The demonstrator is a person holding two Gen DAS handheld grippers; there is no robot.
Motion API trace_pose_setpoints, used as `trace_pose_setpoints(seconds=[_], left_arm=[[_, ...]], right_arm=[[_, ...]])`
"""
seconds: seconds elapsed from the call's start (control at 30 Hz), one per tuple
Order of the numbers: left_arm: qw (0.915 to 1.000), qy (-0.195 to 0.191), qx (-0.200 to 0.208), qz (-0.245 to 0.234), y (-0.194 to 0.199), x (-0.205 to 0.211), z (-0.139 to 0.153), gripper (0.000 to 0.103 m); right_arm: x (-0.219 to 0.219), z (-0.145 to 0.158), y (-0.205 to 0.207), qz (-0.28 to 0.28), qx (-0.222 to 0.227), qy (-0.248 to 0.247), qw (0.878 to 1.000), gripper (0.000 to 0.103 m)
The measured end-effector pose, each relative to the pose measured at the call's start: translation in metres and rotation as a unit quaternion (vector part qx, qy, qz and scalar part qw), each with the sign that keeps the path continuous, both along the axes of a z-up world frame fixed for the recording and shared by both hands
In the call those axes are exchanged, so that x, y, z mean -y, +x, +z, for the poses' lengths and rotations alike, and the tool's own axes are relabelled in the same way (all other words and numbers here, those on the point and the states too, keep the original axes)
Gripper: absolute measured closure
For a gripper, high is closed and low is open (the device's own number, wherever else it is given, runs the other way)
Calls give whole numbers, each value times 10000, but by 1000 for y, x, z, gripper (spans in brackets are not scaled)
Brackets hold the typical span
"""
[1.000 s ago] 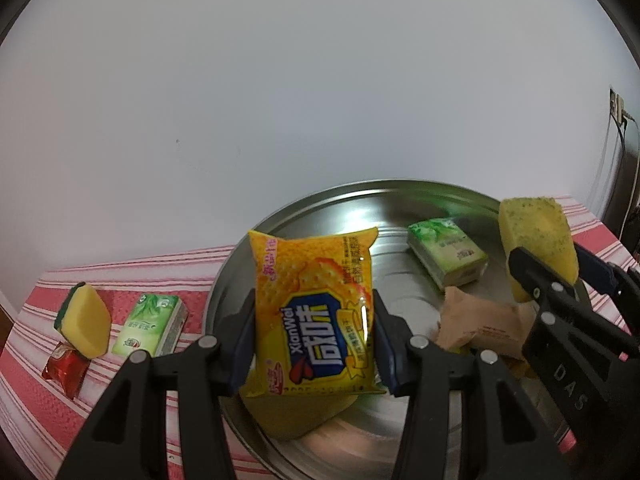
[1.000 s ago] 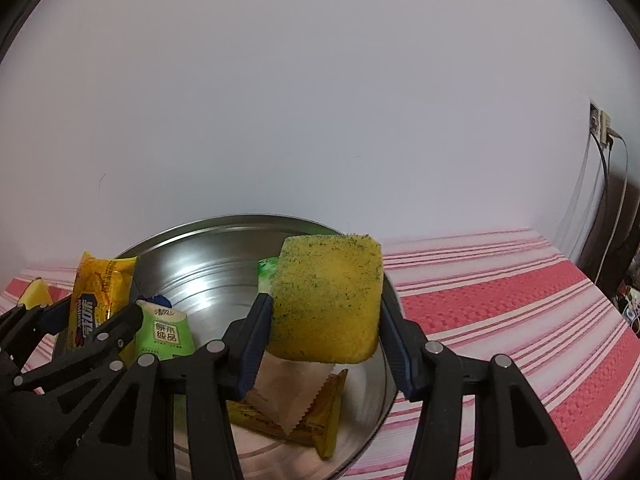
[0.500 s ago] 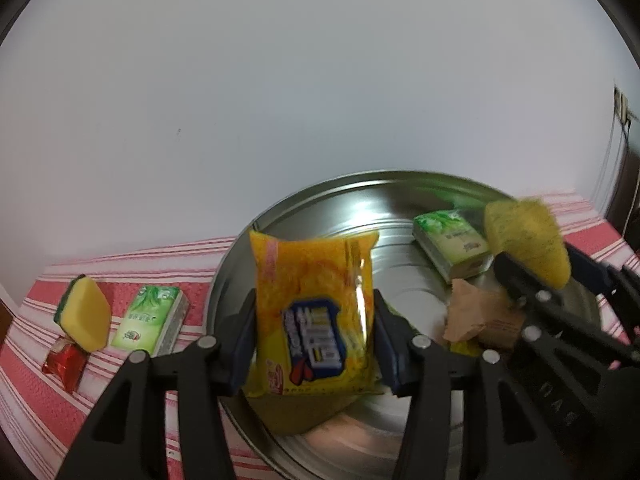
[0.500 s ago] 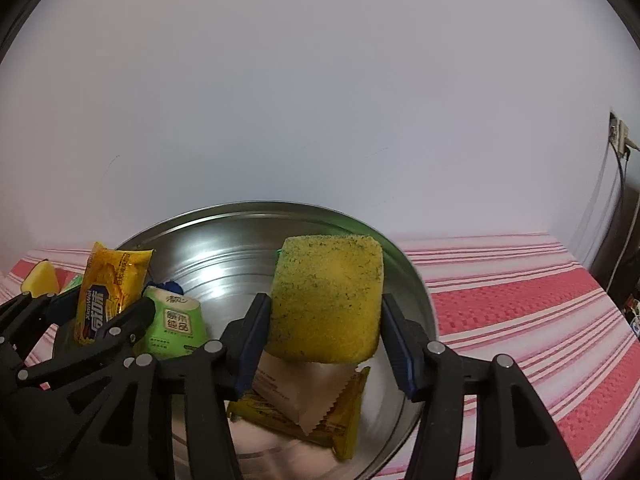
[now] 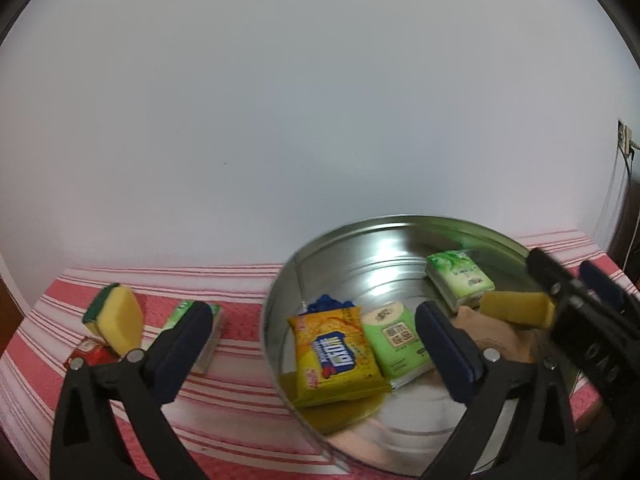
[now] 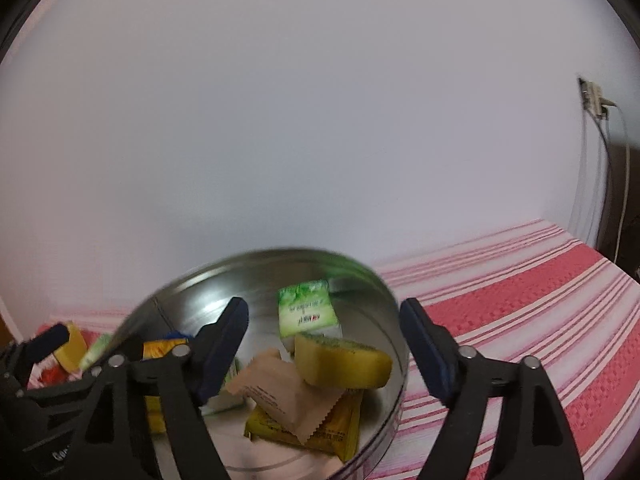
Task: Organize objects
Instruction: 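Open both grippers to drop the packet and pad into the tin, then withdraw both grippers from the tin toward the remaining items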
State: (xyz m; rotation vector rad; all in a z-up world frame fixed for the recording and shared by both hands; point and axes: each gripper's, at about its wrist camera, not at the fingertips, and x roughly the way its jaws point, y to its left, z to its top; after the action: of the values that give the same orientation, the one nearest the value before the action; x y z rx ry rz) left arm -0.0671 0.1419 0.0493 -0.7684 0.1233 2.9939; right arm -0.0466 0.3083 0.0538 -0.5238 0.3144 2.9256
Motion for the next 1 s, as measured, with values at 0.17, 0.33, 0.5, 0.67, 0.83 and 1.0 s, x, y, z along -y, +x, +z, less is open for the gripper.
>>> trace_pose_setpoints(seconds=[0.17, 0.33, 0.5, 0.67, 0.83, 1.0], left_arm=[[9998, -69, -89, 186, 3, 10, 0, 1], [9990, -160, -168, 374, 9, 26, -1, 1], [9984, -170, -200, 493, 12, 40, -5, 1], [9977, -245, -232, 585, 17, 50, -9, 1], [9972, -282, -239, 648, 19, 58, -12, 1], [9971, -332, -221, 654, 19, 63, -14, 1]], right_arm=[[7, 2, 4, 11, -47, 0, 10000, 22], [15, 6, 13, -35, -229, 128, 9996, 22], [24, 10, 27, -173, -554, 317, 9978, 16], [28, 15, 40, -222, -678, 361, 9968, 15], [29, 15, 42, -230, -682, 373, 9967, 15], [32, 14, 44, -193, -634, 313, 9973, 15]])
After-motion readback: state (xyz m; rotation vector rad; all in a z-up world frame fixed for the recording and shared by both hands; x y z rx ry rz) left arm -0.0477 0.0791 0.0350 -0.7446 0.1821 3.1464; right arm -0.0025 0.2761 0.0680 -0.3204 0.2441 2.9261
